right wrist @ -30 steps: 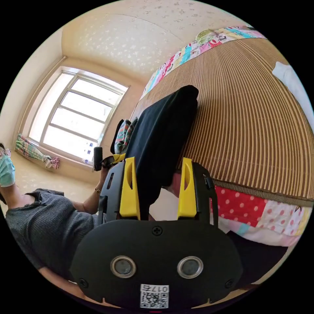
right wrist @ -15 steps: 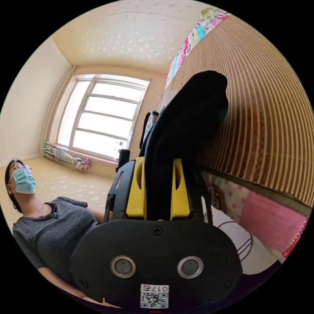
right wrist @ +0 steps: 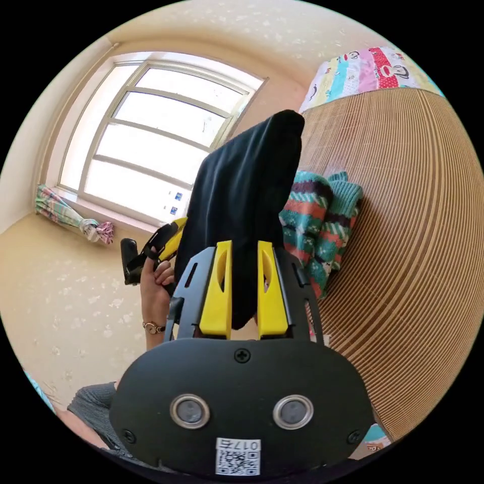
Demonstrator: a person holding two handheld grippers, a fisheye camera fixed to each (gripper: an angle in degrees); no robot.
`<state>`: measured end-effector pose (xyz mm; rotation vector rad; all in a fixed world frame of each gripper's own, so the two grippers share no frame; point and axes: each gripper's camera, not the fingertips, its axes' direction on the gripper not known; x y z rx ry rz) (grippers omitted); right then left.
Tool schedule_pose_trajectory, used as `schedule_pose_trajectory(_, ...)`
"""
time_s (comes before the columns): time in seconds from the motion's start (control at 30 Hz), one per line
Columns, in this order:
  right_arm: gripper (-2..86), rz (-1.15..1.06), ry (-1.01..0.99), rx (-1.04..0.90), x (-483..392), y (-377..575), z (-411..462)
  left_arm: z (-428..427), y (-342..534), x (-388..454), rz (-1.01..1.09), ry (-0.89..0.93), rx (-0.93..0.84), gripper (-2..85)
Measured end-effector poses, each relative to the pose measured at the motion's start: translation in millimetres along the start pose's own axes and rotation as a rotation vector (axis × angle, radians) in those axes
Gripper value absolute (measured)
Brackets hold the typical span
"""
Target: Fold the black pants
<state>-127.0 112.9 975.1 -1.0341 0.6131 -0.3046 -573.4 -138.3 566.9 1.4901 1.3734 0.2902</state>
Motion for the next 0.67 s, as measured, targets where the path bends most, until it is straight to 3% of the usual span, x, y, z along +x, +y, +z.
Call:
schedule_pose_trajectory(0.07,6.5,-0.055,0.008,-0.037,4,28,11,21,32,-12,0.015,0.054,-0.006,11.1)
schedule_pose_trajectory(0.2,5.0,-0.155,0.057,-0.265,50,129,15,70,123,-11,0.158,-0.032,-0.025,8.3)
schedule_pose_trajectory(0.33,4.5,0.064,0.135,-0.278,117,231,-54,80,218,-15,0.081,-0.223,-0.032,6.7)
schedule_pose_trajectory(0.43,5.6,0.306,0.249,-0.073,152,304,-156,90,268,-15,-0.005,-0.129,-0.119,5.4)
schedule_pose_trajectory(0.5,7.0,0.459,0.481,0.157,156,354,-240,95,294,-3,0.029,0.005,-0.130,3.3)
schedule_pose_trajectory(0.67,10.0,0.670,0.868,0.643,132,419,-351,128,325,85,0.362,0.138,-0.287,-0.2)
